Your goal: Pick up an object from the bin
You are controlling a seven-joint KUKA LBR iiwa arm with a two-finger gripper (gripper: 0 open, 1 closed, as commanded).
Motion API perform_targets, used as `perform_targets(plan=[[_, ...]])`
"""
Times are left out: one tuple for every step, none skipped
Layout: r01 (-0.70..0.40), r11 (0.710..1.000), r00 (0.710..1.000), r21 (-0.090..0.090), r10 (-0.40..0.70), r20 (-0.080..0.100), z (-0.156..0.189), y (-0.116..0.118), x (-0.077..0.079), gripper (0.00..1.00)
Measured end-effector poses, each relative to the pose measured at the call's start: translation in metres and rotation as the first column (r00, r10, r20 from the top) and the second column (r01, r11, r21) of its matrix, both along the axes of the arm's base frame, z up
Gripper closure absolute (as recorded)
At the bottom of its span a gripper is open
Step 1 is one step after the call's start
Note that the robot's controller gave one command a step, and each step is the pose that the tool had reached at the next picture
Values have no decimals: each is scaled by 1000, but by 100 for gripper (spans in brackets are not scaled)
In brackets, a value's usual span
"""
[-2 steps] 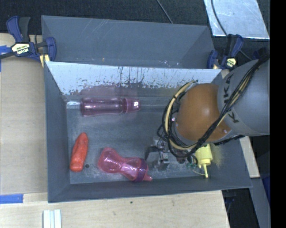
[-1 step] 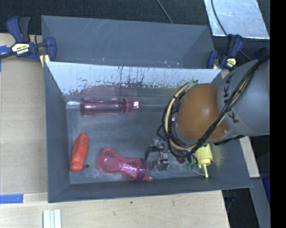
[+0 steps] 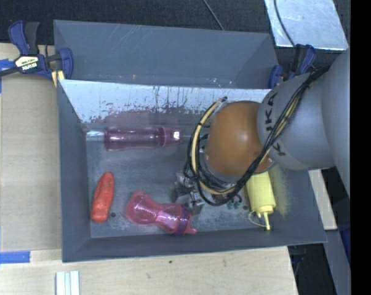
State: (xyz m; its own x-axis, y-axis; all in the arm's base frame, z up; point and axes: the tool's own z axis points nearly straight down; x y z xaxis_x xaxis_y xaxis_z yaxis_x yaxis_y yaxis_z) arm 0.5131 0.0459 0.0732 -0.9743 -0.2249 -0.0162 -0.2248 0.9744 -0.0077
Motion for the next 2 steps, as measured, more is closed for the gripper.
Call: perform_targets(plan=[[189,982,982,3,-189,2,65,-45,-17,100],[30,1000,1000,5,-30,0,62,-6,-2,100]])
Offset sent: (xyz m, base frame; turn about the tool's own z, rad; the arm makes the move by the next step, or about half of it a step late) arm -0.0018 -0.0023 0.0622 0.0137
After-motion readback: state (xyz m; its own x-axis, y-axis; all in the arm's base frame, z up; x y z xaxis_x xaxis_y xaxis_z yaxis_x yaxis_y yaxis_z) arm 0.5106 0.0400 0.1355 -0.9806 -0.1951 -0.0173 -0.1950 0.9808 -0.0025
